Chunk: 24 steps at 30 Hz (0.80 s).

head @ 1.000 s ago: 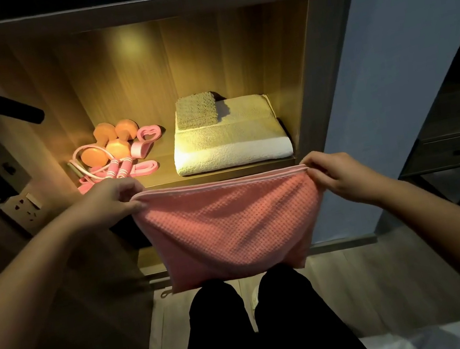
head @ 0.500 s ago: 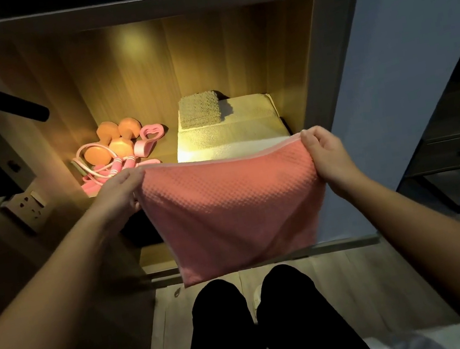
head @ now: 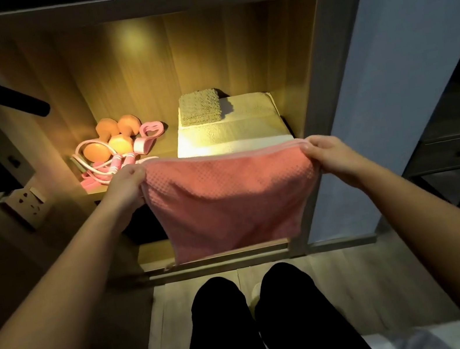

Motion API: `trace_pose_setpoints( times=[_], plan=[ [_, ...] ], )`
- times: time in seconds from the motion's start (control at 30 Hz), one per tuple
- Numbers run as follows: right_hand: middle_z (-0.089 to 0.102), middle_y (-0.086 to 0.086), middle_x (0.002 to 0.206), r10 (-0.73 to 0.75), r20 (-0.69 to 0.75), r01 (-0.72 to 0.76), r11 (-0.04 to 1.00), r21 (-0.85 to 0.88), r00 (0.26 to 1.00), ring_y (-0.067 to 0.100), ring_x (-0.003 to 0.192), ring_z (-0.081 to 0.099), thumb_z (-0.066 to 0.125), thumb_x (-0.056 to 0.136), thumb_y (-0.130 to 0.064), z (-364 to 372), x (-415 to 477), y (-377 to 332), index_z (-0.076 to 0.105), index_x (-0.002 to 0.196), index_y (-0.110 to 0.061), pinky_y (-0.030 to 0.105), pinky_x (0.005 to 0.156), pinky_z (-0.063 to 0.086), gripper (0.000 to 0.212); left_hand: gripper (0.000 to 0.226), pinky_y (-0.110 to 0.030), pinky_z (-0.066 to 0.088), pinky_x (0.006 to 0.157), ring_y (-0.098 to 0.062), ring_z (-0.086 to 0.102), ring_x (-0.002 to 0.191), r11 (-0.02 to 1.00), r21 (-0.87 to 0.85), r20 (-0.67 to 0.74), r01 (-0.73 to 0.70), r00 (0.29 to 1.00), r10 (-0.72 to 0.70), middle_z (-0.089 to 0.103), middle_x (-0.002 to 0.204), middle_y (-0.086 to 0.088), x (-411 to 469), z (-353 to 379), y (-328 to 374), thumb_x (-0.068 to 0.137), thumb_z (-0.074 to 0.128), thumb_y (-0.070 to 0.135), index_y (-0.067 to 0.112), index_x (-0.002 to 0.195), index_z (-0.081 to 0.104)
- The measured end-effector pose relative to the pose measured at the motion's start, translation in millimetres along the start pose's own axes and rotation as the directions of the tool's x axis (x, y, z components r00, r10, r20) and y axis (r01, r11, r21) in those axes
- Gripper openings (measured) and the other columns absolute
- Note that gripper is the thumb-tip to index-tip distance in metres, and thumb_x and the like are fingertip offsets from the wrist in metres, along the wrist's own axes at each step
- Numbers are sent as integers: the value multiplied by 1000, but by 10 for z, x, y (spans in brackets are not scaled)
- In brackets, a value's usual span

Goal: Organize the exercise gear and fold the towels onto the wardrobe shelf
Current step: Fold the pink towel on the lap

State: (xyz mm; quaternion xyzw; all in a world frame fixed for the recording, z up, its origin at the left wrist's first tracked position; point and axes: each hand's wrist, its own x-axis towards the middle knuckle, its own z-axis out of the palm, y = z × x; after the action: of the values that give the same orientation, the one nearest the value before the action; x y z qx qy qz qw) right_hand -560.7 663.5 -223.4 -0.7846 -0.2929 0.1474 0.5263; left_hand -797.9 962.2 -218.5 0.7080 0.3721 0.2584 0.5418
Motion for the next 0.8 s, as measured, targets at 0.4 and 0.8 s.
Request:
trace_pose_setpoints(
  times=[0.4, 0.8],
  plan=[
    [58, 12, 96, 100, 16, -101, 989, 105, 995, 23, 87, 54, 46, 101, -36, 43, -546, 162, 62, 106, 1, 43, 79, 51, 41, 23, -30, 48, 66, -19, 60, 90, 998, 53, 66, 16, 998, -19, 62, 97, -1, -497, -241, -337, 104, 40, 30, 19, 96, 58],
    [52, 5, 63, 536, 483, -637, 769, 60, 692, 11, 53, 49, 56, 88, -36, 110, -2015, 1012, 69, 97, -10, 23, 49, 42, 31, 29, -27, 38, 50, -19, 44, 61, 818, 76, 679, 571, 571, -461, 49, 76, -10, -1866, -628, -1477, 82, 68, 28, 7, 102, 64]
  ],
)
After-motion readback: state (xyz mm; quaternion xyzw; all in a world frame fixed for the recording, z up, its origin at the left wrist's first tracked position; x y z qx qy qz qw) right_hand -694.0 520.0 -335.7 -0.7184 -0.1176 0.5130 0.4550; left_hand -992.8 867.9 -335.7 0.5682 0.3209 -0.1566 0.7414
